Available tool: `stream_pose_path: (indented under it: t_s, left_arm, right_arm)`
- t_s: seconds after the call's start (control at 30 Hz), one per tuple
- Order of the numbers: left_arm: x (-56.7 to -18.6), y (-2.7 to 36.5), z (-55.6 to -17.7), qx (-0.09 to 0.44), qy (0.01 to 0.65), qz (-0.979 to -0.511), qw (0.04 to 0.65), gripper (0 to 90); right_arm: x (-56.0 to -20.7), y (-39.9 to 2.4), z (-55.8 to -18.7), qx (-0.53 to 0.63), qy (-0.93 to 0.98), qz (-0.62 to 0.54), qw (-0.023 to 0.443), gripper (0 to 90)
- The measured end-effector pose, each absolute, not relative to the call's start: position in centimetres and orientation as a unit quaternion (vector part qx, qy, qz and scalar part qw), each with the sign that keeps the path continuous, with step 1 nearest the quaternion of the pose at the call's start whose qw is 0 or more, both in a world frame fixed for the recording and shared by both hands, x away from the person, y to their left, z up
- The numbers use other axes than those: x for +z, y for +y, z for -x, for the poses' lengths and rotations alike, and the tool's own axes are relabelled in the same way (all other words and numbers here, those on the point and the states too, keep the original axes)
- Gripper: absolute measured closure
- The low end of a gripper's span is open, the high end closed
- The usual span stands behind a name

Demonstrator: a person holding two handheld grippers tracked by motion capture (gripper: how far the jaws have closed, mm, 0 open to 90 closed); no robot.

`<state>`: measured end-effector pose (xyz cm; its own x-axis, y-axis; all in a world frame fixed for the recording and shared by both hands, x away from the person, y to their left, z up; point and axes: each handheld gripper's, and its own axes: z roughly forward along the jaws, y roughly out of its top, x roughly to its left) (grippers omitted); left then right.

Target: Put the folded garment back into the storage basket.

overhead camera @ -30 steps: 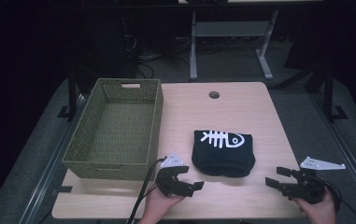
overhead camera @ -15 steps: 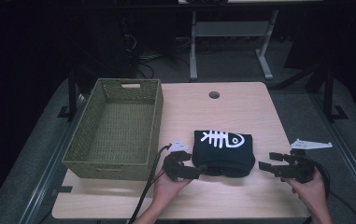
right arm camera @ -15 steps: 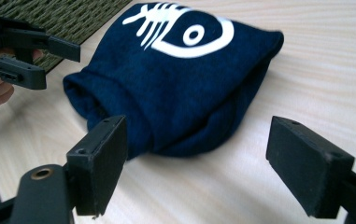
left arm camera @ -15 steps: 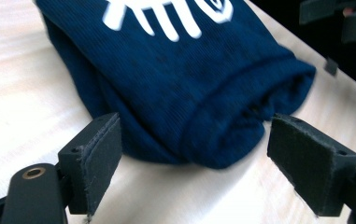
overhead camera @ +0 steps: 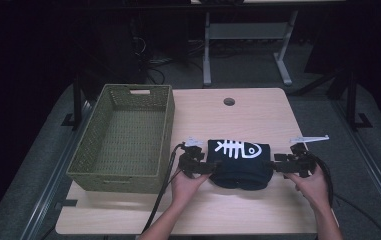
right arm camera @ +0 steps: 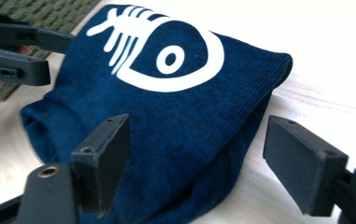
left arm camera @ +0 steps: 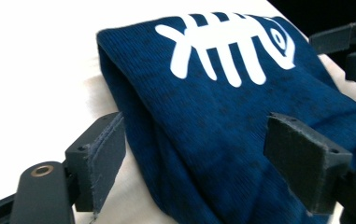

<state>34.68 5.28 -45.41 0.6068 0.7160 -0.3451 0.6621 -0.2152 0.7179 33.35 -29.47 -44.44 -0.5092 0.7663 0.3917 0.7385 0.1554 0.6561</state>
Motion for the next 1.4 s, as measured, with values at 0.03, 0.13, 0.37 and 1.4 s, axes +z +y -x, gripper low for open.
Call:
stream_pose_path:
  t_s: [0.03,0.13,0.37,1.4]
  left_arm:
    - [-45.5,5.1,-34.9,0.031,0.445,-0.780,0.439,21.5]
    - [-46.2,5.1,-35.6,0.022,0.459,-0.777,0.430,21.9]
    - [-46.9,5.0,-36.0,0.004,0.454,-0.782,0.427,28.2]
    - [-46.2,5.0,-35.8,-0.046,0.438,-0.772,0.458,69.3]
  right_arm:
    - [-44.7,-29.2,-33.6,0.413,0.761,-0.500,0.016,23.4]
    - [-45.2,-28.9,-34.2,0.402,0.761,-0.509,0.013,26.3]
    - [-46.4,-28.5,-34.5,0.386,0.753,-0.533,-0.004,35.2]
    - [-44.7,-27.6,-32.6,0.416,0.735,-0.536,-0.013,72.1]
